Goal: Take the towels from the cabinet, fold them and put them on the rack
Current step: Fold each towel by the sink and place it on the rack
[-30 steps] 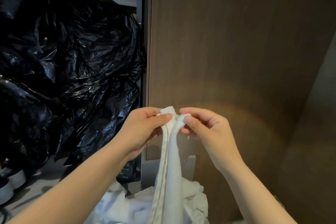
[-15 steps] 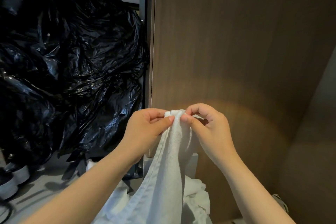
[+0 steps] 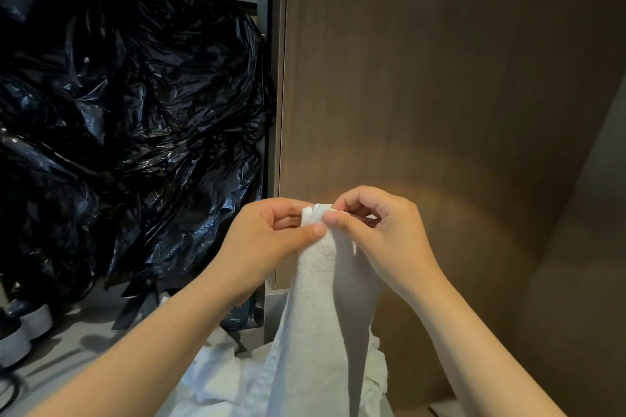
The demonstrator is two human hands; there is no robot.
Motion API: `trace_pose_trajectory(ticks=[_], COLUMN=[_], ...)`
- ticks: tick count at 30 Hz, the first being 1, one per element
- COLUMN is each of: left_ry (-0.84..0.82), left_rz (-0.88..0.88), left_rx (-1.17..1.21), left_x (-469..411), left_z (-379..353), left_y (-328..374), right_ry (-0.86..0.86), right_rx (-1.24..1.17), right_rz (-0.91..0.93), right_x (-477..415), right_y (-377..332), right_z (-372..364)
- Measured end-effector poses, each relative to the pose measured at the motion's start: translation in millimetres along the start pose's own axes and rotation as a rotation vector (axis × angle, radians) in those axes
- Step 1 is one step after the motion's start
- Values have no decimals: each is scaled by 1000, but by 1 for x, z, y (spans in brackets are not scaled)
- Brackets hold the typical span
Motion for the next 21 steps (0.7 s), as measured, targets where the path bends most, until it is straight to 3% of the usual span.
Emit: trace_pose_trajectory(ticks=[3, 6, 10, 13, 21], left_ry=[126, 203, 357, 451, 463], left_rz=[-7, -30, -83, -103, -229], left_rx=[3, -44, -573, -722, -714], left_x=[0, 1, -1, -2, -5], left_z=[6, 21, 37, 45, 36], left_y=[2, 6, 9, 7, 11], right_ry=[-71, -161, -241, -187, 119], right_rx=[90, 384, 613, 680, 644], right_rz=[-76, -160, 10, 181, 112], right_x=[1, 8, 14, 9, -4], right_y=[7, 21, 17, 3, 9], right_z=[7, 30, 45, 46, 48])
Point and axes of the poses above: each hand's wrist, its own x-axis away from the middle knuckle, its own z-axis out of the back of the hand, y = z × x, the point moved 3 cm from there along -x, towards the middle knuckle, and after that the axes turned 12 degrees about -y, right-handed, at the moved point
